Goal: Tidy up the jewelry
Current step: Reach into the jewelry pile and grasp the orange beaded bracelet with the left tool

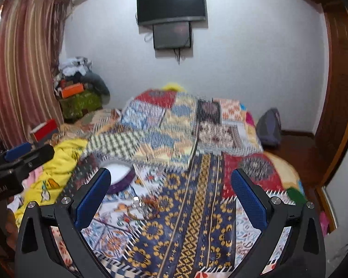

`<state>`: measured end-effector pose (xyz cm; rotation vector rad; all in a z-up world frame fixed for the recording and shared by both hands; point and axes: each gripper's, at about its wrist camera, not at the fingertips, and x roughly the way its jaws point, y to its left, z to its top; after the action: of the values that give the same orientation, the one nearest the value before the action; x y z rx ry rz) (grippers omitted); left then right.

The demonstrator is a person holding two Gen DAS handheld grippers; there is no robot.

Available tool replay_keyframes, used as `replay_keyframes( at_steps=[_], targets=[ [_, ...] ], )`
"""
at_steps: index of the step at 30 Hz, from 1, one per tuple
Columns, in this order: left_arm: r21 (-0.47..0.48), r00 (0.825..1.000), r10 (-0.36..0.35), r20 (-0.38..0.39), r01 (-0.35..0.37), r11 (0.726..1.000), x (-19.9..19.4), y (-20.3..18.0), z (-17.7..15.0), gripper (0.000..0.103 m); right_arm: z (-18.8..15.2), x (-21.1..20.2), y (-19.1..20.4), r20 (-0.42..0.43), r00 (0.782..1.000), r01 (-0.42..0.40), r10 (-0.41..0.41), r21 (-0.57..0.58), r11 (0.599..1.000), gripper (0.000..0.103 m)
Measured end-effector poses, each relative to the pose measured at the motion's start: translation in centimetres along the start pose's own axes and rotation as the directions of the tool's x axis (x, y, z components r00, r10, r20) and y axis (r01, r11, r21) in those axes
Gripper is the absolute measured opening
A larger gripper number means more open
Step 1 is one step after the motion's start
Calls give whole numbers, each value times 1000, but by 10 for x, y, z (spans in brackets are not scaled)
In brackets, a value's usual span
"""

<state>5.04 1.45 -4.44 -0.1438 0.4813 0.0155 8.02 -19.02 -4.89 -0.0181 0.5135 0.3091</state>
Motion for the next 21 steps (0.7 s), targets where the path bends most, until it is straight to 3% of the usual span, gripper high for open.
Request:
replay_keyframes(
  at_steps=[5, 7, 13, 21],
  targets=[
    [-6, 995, 3, -102, -4, 1000, 31, 6, -17, 96, -19, 33, -13, -132, 991, -30, 32, 17, 999, 102],
    [-10, 989, 5, -150, -6, 1000, 45, 9, -24, 92, -26, 43, -16, -169, 984, -44, 46, 16, 999, 96],
    [-12, 961, -23, -276, 20, 1000, 82, 11, -46, 79, -41, 67, -19, -272, 956, -111, 113, 24, 994, 64],
    [-13, 903, -113, -414, 118, 993, 120, 0, -69, 49, -53, 93, -14, -355, 917, -184, 182, 30, 983, 42]
  ],
)
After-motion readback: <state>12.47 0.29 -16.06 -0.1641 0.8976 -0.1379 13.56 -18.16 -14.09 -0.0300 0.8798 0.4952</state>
